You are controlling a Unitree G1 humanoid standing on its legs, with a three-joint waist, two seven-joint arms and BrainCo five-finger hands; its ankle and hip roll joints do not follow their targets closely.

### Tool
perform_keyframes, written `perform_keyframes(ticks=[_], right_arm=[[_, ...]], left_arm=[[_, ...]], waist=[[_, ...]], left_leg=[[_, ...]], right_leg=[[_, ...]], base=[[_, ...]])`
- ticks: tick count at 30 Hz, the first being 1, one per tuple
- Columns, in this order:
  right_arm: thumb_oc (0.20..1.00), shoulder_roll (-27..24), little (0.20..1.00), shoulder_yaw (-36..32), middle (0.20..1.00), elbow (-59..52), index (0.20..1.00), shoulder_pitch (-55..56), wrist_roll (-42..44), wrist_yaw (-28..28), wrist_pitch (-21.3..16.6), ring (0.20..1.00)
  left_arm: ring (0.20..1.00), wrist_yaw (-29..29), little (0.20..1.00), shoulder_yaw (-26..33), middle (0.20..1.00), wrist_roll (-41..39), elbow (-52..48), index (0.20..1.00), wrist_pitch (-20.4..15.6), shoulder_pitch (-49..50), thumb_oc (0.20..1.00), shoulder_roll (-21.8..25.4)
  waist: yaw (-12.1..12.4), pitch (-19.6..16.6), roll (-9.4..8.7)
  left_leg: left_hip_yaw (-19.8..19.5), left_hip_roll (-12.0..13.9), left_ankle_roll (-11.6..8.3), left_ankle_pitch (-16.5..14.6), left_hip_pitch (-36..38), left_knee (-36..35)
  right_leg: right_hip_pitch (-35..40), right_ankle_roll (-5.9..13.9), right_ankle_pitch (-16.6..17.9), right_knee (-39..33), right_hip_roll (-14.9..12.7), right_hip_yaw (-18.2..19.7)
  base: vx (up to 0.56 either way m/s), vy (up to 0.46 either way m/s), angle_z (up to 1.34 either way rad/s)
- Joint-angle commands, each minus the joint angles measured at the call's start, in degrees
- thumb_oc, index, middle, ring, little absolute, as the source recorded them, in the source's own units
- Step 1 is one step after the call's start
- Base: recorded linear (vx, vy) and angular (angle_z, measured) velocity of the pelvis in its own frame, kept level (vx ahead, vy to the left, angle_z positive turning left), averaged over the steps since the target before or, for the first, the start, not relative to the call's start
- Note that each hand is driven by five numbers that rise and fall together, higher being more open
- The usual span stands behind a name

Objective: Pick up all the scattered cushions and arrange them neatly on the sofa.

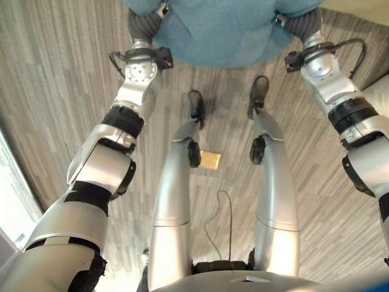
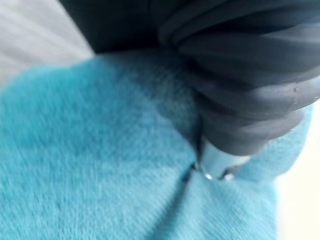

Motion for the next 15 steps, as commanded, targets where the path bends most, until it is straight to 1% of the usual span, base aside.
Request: perform_keyframes(ticks=[1,3,4,5,6,7,8,9,10,11,12,15], right_arm=[[0.2,5.9,0.2,-0.1,0.2,-8.7,0.2,1.5,-4.7,1.6,-5.7,0.2],[0.2,4.0,0.2,-2.0,0.2,-12.8,0.2,4.6,-6.1,1.6,-6.0,0.2],[0.2,3.1,0.2,-5.5,0.2,-18.1,0.2,9.6,-6.5,1.8,-6.6,0.2],[0.2,2.6,0.2,-6.7,0.2,-20.0,0.2,11.5,-6.9,1.9,-6.9,0.2],[0.2,1.9,0.2,-9.9,0.2,-25.4,0.2,16.3,-8.3,1.9,-7.3,0.2],[0.2,2.3,0.2,-13.7,0.2,-30.0,0.2,22.8,-9.8,2.2,-8.0,0.2],[0.2,2.3,0.2,-13.8,0.2,-30.3,0.2,23.2,-9.9,2.2,-7.9,0.2],[0.2,3.2,0.2,-17.3,0.2,-34.7,0.2,29.7,-11.3,2.3,-8.5,0.2],[0.2,3.2,0.2,-17.4,0.2,-34.9,0.2,29.9,-11.3,2.3,-8.4,0.2],[0.2,3.7,0.2,-18.1,0.2,-36.3,0.2,32.0,-11.5,2.7,-8.4,0.2],[0.2,5.0,0.2,-19.1,0.2,-37.1,0.2,36.3,-11.5,3.5,-8.5,0.2],[0.2,6.3,0.2,-19.8,0.2,-37.1,0.2,41.5,-11.4,4.8,-8.3,0.2]], left_arm=[[0.2,-2.0,0.2,-1.3,0.2,4.6,-9.4,0.2,-5.2,3.4,0.2,-4.8],[0.2,-2.4,0.2,-1.0,0.2,6.2,-13.4,0.2,-4.9,6.7,0.2,-4.8],[0.2,-2.9,0.2,-0.3,0.2,7.6,-18.4,0.2,-4.7,11.4,0.2,-4.7],[0.2,-3.2,0.2,-0.1,0.2,8.2,-19.6,0.2,-4.6,12.9,0.2,-4.7],[0.2,-3.6,0.2,1.0,0.2,9.5,-22.4,0.2,-4.5,16.9,0.2,-4.7],[0.2,-4.4,0.2,2.0,0.2,11.2,-26.3,0.2,-4.3,21.9,0.2,-5.3],[0.2,-4.3,0.2,2.0,0.2,11.3,-26.5,0.2,-4.2,22.2,0.2,-5.3],[0.2,-5.2,0.2,2.7,0.2,12.4,-29.9,0.2,-4.3,27.1,0.2,-5.7],[0.2,-5.2,0.2,2.7,0.2,12.5,-30.0,0.2,-4.3,27.2,0.2,-5.7],[0.2,-5.7,0.2,3.1,0.2,12.2,-30.7,0.2,-4.2,29.0,0.2,-6.4],[0.2,-6.7,0.2,3.6,0.2,12.0,-31.3,0.2,-4.4,32.8,0.2,-7.0],[0.2,-8.1,0.2,4.2,0.2,12.1,-32.6,0.2,-4.5,37.5,0.2,-7.5]], waist=[[-1.3,-7.8,2.0],[-1.5,-8.1,2.0],[-1.6,-8.4,2.07],[-1.8,-8.5,2.09],[-2.0,-8.7,1.92],[-2.0,-9.0,1.78],[-2.0,-8.9,1.77],[-2.2,-9.1,1.64],[-2.2,-9.0,1.64],[-2.2,-9.2,1.48],[-2.2,-9.6,1.11],[-2.0,-9.7,0.55]], left_leg=[[-4.4,0.2,-2.13,2.3,-3.7,-4.3],[-4.8,0.3,-2.32,2.6,-1.5,-6.0],[-5.1,0.5,-2.48,2.9,2.1,-8.8],[-5.1,0.7,-2.65,3.0,3.4,-9.8],[-5.4,0.8,-2.88,3.3,7.3,-12.4],[-5.9,0.7,-3.21,3.6,13.3,-16.1],[-5.9,0.7,-3.21,3.7,13.7,-16.3],[-6.0,0.2,-3.12,5.6,19.2,-19.1],[-6.0,0.2,-3.13,5.7,19.4,-19.3],[-6.2,0.2,-3.19,5.7,21.6,-20.0],[-6.3,-0.2,-3.18,5.6,26.4,-21.4],[-6.4,-0.4,-3.3,5.8,34.8,-24.3]], right_leg=[[-1.7,4.94,-6.3,4.5,1.4,0.6],[0.6,5.03,-6.5,3.3,1.4,0.0],[3.8,5.1,-6.5,1.7,1.4,-0.3],[5.0,5.16,-6.5,1.1,1.3,-0.5],[8.6,5.31,-6.4,-0.7,1.3,-0.8],[14.3,5.51,-6.3,-3.9,1.0,-1.3],[14.6,5.5,-6.2,-4.1,1.0,-1.4],[20.2,5.02,-4.3,-7.9,1.0,-2.2],[20.5,5.02,-4.2,-8.1,1.0,-2.3],[22.5,4.96,-4.1,-8.8,1.0,-2.6],[27.3,4.86,-4.2,-10.5,1.1,-2.9],[36.0,4.95,-3.9,-14.1,1.2,-3.8]], base=[[0.0,0.0,0.0],[0.0,0.0,0.0],[0.01,-0.022,0.05],[0.0,0.0,0.0],[0.0,0.0,0.0],[0.01,-0.018,-0.04],[-0.04,-0.028,0.01],[-0.06,-0.002,0.04],[-0.04,-0.006,0.09],[0.06,-0.003,0.08],[0.07,0.002,0.03],[0.08,0.003,-0.04]])
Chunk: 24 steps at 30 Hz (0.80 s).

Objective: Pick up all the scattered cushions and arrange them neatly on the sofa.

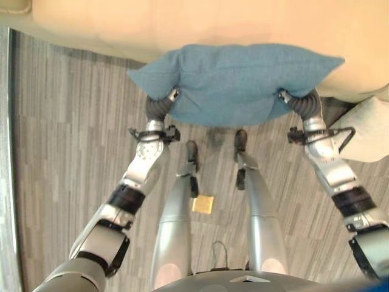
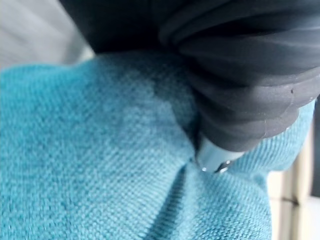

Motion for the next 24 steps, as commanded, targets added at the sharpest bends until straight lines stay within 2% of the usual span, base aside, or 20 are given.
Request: perform_keyframes(ticks=[1,3,4,5,6,8,11,14,15,16,18,20,21,22,23,24], right_arm=[[0.2,2.7,0.2,3.1,0.2,-3.4,0.2,-0.8,-0.6,3.7,-6.1,0.2],[0.2,3.9,0.2,3.5,0.2,-1.5,0.2,2.0,-0.2,4.6,-5.7,0.2],[0.2,4.6,0.2,4.4,0.2,0.4,0.2,6.7,-0.1,6.7,-4.8,0.2],[0.2,4.7,0.2,4.4,0.2,0.4,0.2,6.7,-0.1,6.7,-4.8,0.2],[0.2,4.8,0.2,4.8,0.2,2.6,0.2,9.9,-1.0,8.5,-3.8,0.2],[0.2,4.9,0.2,4.4,0.2,2.7,0.2,11.2,-0.5,9.0,-3.6,0.2],[0.2,4.6,0.2,2.6,0.2,3.4,0.2,15.4,-0.4,10.0,-3.0,0.2],[0.2,4.9,0.2,1.3,0.2,3.4,0.2,17.8,-0.5,10.3,-2.4,0.2],[0.2,5.2,0.2,1.2,0.2,4.3,0.2,17.9,-0.7,10.3,-2.3,0.2],[0.2,5.9,0.2,1.2,0.2,4.4,0.2,17.5,-0.7,9.9,-2.1,0.2],[0.2,6.3,0.2,1.3,0.2,4.8,0.2,17.3,-0.7,9.8,-2.1,0.2],[0.2,6.3,0.2,1.1,0.2,4.5,0.2,17.3,-0.8,9.9,-2.1,0.2],[0.2,6.0,0.2,1.1,0.2,4.4,0.2,17.2,-0.9,10.0,-2.1,0.2],[0.2,5.7,0.2,1.2,0.2,4.5,0.2,17.5,-0.5,10.5,-2.3,0.2],[0.2,5.3,0.2,1.1,0.2,4.6,0.2,17.9,0.0,10.7,-2.4,0.2],[0.2,5.3,0.2,1.1,0.2,4.6,0.2,17.9,0.0,10.7,-2.4,0.2]], left_arm=[[0.2,-5.6,0.2,-3.5,0.2,2.1,-4.2,0.2,-3.7,-0.2,0.2,-3.2],[0.2,-6.9,0.2,-3.6,0.2,1.7,-3.2,0.2,-3.7,2.6,0.2,-3.7],[0.2,-9.5,0.2,-3.8,0.2,2.5,-2.9,0.2,-3.1,7.7,0.2,-3.0],[0.2,-9.5,0.2,-3.8,0.2,2.5,-2.9,0.2,-3.1,7.7,0.2,-3.0],[0.2,-11.7,0.2,-3.5,0.2,2.8,-2.2,0.2,-2.4,11.7,0.2,-2.1],[0.2,-12.0,0.2,-3.3,0.2,3.1,-2.2,0.2,-2.2,13.0,0.2,-1.6],[0.2,-13.1,0.2,-1.7,0.2,2.7,-3.5,0.2,-1.4,18.3,0.2,-1.3],[0.2,-13.2,0.2,-0.6,0.2,3.7,-4.7,0.2,-0.6,20.4,0.2,-0.6],[0.2,-13.1,0.2,-0.8,0.2,3.8,-4.6,0.2,-0.3,20.6,0.2,-0.7],[0.2,-12.7,0.2,-0.8,0.2,4.4,-4.3,0.2,-0.2,20.3,0.2,-0.2],[0.2,-12.4,0.2,-0.7,0.2,5.2,-4.4,0.2,-0.1,20.1,0.2,0.0],[0.2,-12.3,0.2,0.1,0.2,5.6,-4.4,0.2,-0.1,20.6,0.2,-0.2],[0.2,-12.3,0.2,0.4,0.2,5.6,-4.4,0.2,-0.2,20.9,0.2,-0.2],[0.2,-12.6,0.2,0.6,0.2,5.4,-4.3,0.2,-0.1,21.3,0.2,-0.5],[0.2,-12.6,0.2,0.7,0.2,5.7,-4.1,0.2,0.5,21.2,0.2,-1.0],[0.2,-12.6,0.2,0.7,0.2,5.7,-4.1,0.2,0.5,21.2,0.2,-1.0]], waist=[[0.6,-2.9,1.41],[0.6,-3.4,1.13],[0.7,-5.4,0.98],[0.7,-5.5,0.99],[0.5,-7.5,1.0],[0.5,-7.8,0.96],[0.8,-10.3,0.89],[1.0,-11.2,0.98],[1.0,-11.2,1.05],[0.7,-10.8,1.46],[0.7,-10.7,1.81],[0.8,-11.4,1.78],[0.8,-11.9,1.72],[0.6,-12.7,1.38],[0.1,-13.0,0.94],[0.0,-13.0,1.05]], left_leg=[[-3.8,0.6,-2.39,5.0,10.0,-10.8],[-3.6,0.7,-2.49,5.4,16.3,-13.5],[-3.6,0.7,-2.55,5.7,23.8,-16.8],[-3.6,0.7,-2.54,5.9,23.8,-17.0],[-3.0,0.7,-2.51,5.5,29.8,-18.8],[-2.8,0.5,-2.43,5.2,32.0,-19.3],[-2.4,-0.1,-1.85,3.5,37.7,-19.8],[-2.1,-0.7,-0.86,2.3,41.1,-20.0],[-1.8,-1.0,-0.37,2.0,42.4,-20.5],[-1.1,-1.0,0.53,1.7,44.2,-21.1],[-0.6,-1.0,1.01,1.3,46.1,-21.7],[-0.1,-1.3,1.02,0.9,47.9,-22.7],[0.0,-1.3,0.9,0.9,48.6,-23.3],[0.1,-1.8,0.62,0.7,50.1,-24.6],[-0.5,-2.7,0.32,0.3,51.0,-24.8],[-0.6,-2.6,0.29,0.3,51.1,-24.8]], right_leg=[[11.4,3.91,-2.5,-3.4,1.1,-0.8],[18.0,4.12,-2.0,-6.6,1.3,-1.6],[25.9,4.67,-1.2,-10.7,1.6,-2.2],[26.0,4.67,-1.0,-10.9,1.6,-2.2],[32.3,5.19,-0.8,-13.4,1.7,-2.2],[34.5,5.35,-0.8,-14.2,1.8,-2.0],[40.2,6.4,-0.7,-15.4,1.4,-1.7],[41.3,7.93,0.0,-12.3,0.6,-1.3],[40.9,8.69,1.2,-9.7,0.3,-1.0],[39.7,9.69,3.2,-3.5,0.2,-0.4],[38.8,9.44,3.1,-0.2,0.3,-0.4],[38.8,8.94,2.2,-1.5,0.8,-1.7],[38.6,8.48,1.1,-3.0,1.9,-2.5],[38.9,7.6,-0.2,-8.0,4.2,-3.9],[37.9,6.77,0.5,-12.9,6.2,-5.6],[38.1,6.74,0.5,-13.0,6.2,-5.8]], base=[[0.09,0.006,-0.09],[0.19,0.028,-0.05],[0.23,0.042,0.0],[0.32,0.1,-0.05],[0.15,0.063,-0.05],[0.16,0.091,-0.04],[0.17,0.119,-0.08],[0.1,0.14,-0.08],[0.03,0.217,-0.09],[0.0,0.174,-0.15],[0.04,0.149,-0.29],[0.11,0.081,-0.45],[0.19,0.002,-0.38],[0.26,-0.029,-0.25],[0.22,-0.035,-0.25],[0.24,-0.077,-0.21]])
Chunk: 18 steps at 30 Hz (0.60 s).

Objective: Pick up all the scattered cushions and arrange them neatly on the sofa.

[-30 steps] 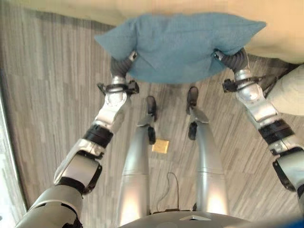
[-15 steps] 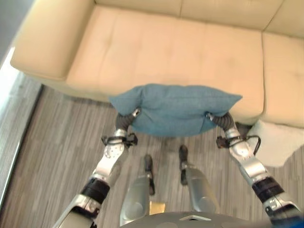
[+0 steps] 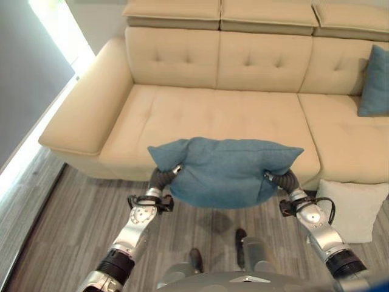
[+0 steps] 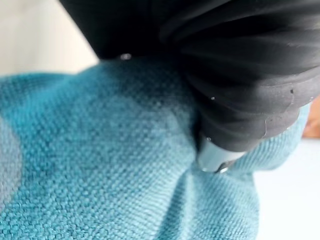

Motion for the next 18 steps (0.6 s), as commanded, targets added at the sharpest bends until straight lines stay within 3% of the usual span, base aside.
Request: perform_keyframes(ticks=[1,4,5,7,8,10,13,14,15,18], right_arm=[[0.2,-0.3,0.2,-1.9,0.2,-3.0,0.2,-3.6,1.9,-0.4,-3.7,0.2],[0.2,-1.0,0.2,-2.6,0.2,-3.4,0.2,-2.1,1.5,-0.3,-3.7,0.2],[0.2,-1.5,0.2,-3.6,0.2,-3.7,0.2,-1.2,1.8,-0.4,-3.9,0.2],[0.2,-1.8,0.2,-3.6,0.2,-4.0,0.2,-1.0,2.3,-0.5,-4.0,0.2],[0.2,-2.0,0.2,-3.7,0.2,-4.4,0.2,-0.6,2.4,-0.7,-3.8,0.2],[0.2,-1.9,0.2,-3.6,0.2,-4.7,0.2,-0.5,2.4,-0.7,-3.7,0.2],[0.2,-1.8,0.2,-3.4,0.2,-4.7,0.2,-0.6,2.5,-0.8,-3.8,0.2],[0.2,-1.7,0.2,-3.4,0.2,-4.7,0.2,-0.5,2.3,-0.9,-3.8,0.2],[0.2,-1.6,0.2,-3.2,0.2,-4.3,0.2,-0.3,2.2,-1.3,-3.7,0.2],[0.2,-1.5,0.2,-3.1,0.2,-4.0,0.2,-0.5,2.1,-1.6,-3.6,0.2]], left_arm=[[0.2,-1.4,0.2,1.1,0.2,1.0,-4.6,0.2,-3.6,-4.4,0.2,-1.9],[0.2,-2.4,0.2,-0.1,0.2,1.6,-4.2,0.2,-3.5,-4.4,0.2,-2.5],[0.2,-3.5,0.2,-0.8,0.2,1.0,-3.8,0.2,-3.4,-4.6,0.2,-3.7],[0.2,-3.7,0.2,-1.2,0.2,0.9,-3.7,0.2,-3.4,-4.5,0.2,-3.8],[0.2,-3.8,0.2,-1.5,0.2,0.1,-3.8,0.2,-3.0,-4.4,0.2,-4.2],[0.2,-3.8,0.2,-1.6,0.2,0.1,-3.8,0.2,-2.8,-4.3,0.2,-4.3],[0.2,-3.7,0.2,-1.7,0.2,0.4,-3.6,0.2,-2.7,-4.3,0.2,-4.2],[0.2,-3.5,0.2,-1.7,0.2,0.7,-3.5,0.2,-2.6,-4.4,0.2,-4.3],[0.2,-3.0,0.2,-1.5,0.2,0.7,-3.9,0.2,-2.5,-4.3,0.2,-4.3],[0.2,-2.7,0.2,-1.3,0.2,0.7,-4.2,0.2,-2.6,-4.5,0.2,-4.4]], waist=[[-1.1,-0.6,-0.65],[-1.8,-1.3,-1.16],[-2.2,-1.6,-2.06],[-2.1,-1.3,-2.24],[-1.8,-0.7,-2.99],[-1.7,-0.5,-3.18],[-1.1,-0.7,-3.63],[-0.9,-0.8,-3.54],[-0.4,-0.7,-3.18],[0.1,-0.4,-2.75]], left_leg=[[-6.1,-2.1,-2.99,-0.9,2.8,2.0],[-5.6,-1.3,-4.62,-1.2,1.9,6.1],[-3.9,0.0,-7.6,0.1,-0.9,15.3],[-3.8,0.6,-8.26,0.6,-2.3,18.6],[-3.0,2.0,-8.47,1.9,-4.7,22.3],[-2.8,2.5,-7.99,1.6,-6.0,21.3],[-3.7,3.2,-6.63,0.8,-7.3,13.4],[-4.5,3.5,-6.76,2.0,-7.7,11.0],[-6.9,4.6,-7.65,6.2,-9.9,7.3],[-8.3,4.6,-8.17,8.2,-11.1,6.0]], right_leg=[[5.1,-0.72,2.0,-12.3,4.9,-0.6],[8.6,-2.0,1.7,-14.6,6.5,2.2],[11.9,-2.74,1.8,-16.9,5.6,-0.4],[13.4,-3.34,1.8,-17.9,5.8,-0.5],[15.2,-4.02,1.0,-18.6,5.1,-1.2],[15.8,-4.18,0.7,-18.9,4.9,-1.2],[16.8,-3.73,0.4,-20.1,4.6,-0.4],[17.0,-3.54,0.1,-20.3,4.7,-0.1],[17.7,-3.59,-0.4,-20.5,4.8,1.1],[18.3,-3.58,-1.3,-20.2,4.6,2.0]], base=[[0.13,-0.055,-0.08],[0.2,-0.116,0.54],[0.22,-0.179,0.93],[0.14,-0.111,0.53],[0.07,-0.049,0.21],[0.07,-0.024,0.1],[0.14,0.021,0.14],[0.2,0.089,0.1],[0.2,0.118,-0.02],[0.13,0.114,-0.23]])
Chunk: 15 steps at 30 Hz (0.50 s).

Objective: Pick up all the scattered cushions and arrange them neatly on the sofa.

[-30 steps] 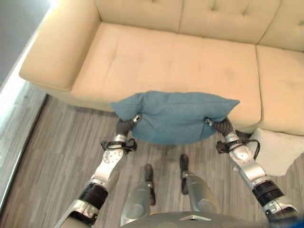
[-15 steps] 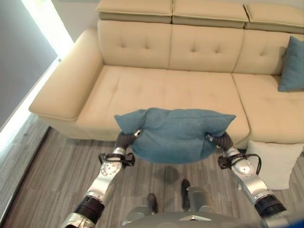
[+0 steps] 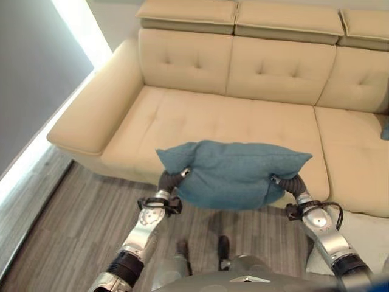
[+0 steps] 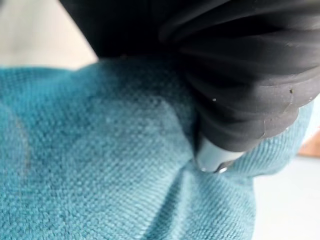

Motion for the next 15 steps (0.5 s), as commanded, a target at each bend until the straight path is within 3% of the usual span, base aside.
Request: perform_keyframes(ticks=[1,7,11,15], right_arm=[[0.2,-0.5,0.2,-1.9,0.2,-4.9,0.2,-2.2,1.7,-0.1,-4.2,0.2],[0.2,0.7,0.2,-1.9,0.2,-5.3,0.2,-3.3,0.9,-0.2,-3.8,0.2],[0.2,1.7,0.2,-1.1,0.2,-5.0,0.2,-5.9,-0.5,-1.0,-3.6,0.2],[0.2,1.6,0.2,-0.7,0.2,-4.6,0.2,-6.8,-0.1,-0.6,-3.5,0.2]], left_arm=[[0.2,-2.5,0.2,0.3,0.2,0.5,-5.3,0.2,-4.4,-3.9,0.2,-0.5],[0.2,-2.8,0.2,-0.2,0.2,1.7,-6.0,0.2,-4.2,-4.5,0.2,0.8],[0.2,-1.1,0.2,1.1,0.2,3.3,-7.2,0.2,-4.3,-5.5,0.2,2.5],[0.2,-0.8,0.2,3.2,0.2,3.2,-7.6,0.2,-4.8,-4.0,0.2,2.8]], waist=[[-0.5,-1.5,0.97],[0.0,-1.8,1.48],[0.7,-0.7,2.55],[0.9,-1.3,2.88]], left_leg=[[2.0,-1.7,1.23,4.0,1.8,1.2],[4.4,-3.6,3.4,2.4,5.7,-0.1],[7.7,-4.3,5.81,-0.2,7.9,0.4],[10.0,-4.5,5.68,-0.7,11.1,-2.7]], right_leg=[[1.0,6.9,-4.4,5.5,-3.4,3.1],[0.3,8.72,-5.3,10.9,-5.9,4.7],[-5.1,10.68,-3.6,21.8,-7.9,4.8],[-8.2,10.25,-2.0,15.9,-6.7,1.2]], base=[[0.22,0.228,-0.3],[0.14,0.193,-0.3],[0.08,0.196,-0.41],[0.14,0.071,-0.57]])
